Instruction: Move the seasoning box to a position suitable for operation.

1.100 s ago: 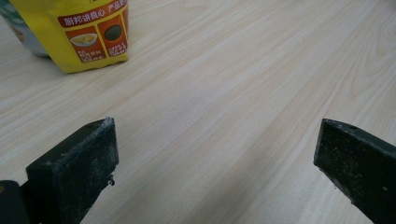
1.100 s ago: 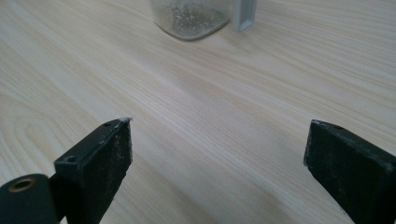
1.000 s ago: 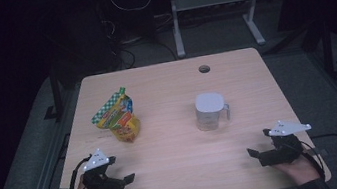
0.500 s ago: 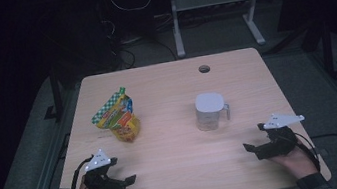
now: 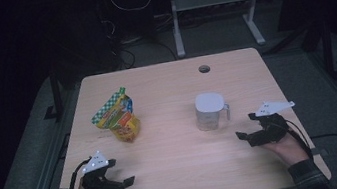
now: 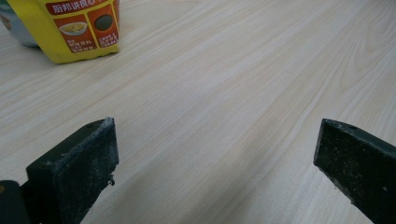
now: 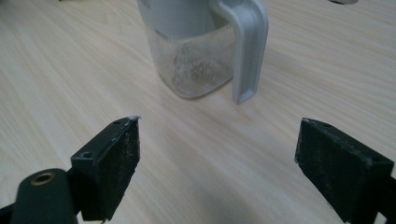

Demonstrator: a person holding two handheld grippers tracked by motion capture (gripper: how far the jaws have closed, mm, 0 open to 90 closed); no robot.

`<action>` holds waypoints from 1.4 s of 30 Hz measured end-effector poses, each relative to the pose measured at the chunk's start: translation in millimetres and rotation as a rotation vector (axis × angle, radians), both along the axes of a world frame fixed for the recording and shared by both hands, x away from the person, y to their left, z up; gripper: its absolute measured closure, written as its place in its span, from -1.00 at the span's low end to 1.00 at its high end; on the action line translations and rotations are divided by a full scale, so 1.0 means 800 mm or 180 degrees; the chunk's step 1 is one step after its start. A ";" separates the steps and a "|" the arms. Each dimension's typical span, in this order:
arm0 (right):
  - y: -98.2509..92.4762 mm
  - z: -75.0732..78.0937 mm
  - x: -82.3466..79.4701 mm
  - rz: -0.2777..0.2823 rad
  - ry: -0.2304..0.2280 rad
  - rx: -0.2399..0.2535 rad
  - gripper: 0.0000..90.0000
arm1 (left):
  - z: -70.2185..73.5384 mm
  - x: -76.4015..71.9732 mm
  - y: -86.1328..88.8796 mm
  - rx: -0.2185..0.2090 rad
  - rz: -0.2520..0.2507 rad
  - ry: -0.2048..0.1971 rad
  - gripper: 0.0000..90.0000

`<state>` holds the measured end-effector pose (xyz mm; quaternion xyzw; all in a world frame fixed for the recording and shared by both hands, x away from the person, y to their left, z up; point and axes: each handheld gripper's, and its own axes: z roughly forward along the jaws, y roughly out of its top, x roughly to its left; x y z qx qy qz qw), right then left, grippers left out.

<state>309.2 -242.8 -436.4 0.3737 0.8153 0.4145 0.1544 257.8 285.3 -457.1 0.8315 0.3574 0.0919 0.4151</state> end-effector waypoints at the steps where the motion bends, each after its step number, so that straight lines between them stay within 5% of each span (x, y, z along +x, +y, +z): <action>1: 0.001 0.001 0.003 0.0002 0.0013 0.0018 -0.69 | 0.000 0.000 0.000 -0.0004 0.0003 0.0011 -1.00; 17: 0.007 0.019 0.047 0.0206 -0.0050 0.0078 -0.42 | 0.000 -0.001 -0.002 -0.0038 -0.0010 0.0019 -1.00; 42: 0.022 0.006 0.084 0.0470 -0.0124 0.0062 0.14 | 0.000 -0.001 -0.003 -0.0061 -0.0024 0.0035 -1.00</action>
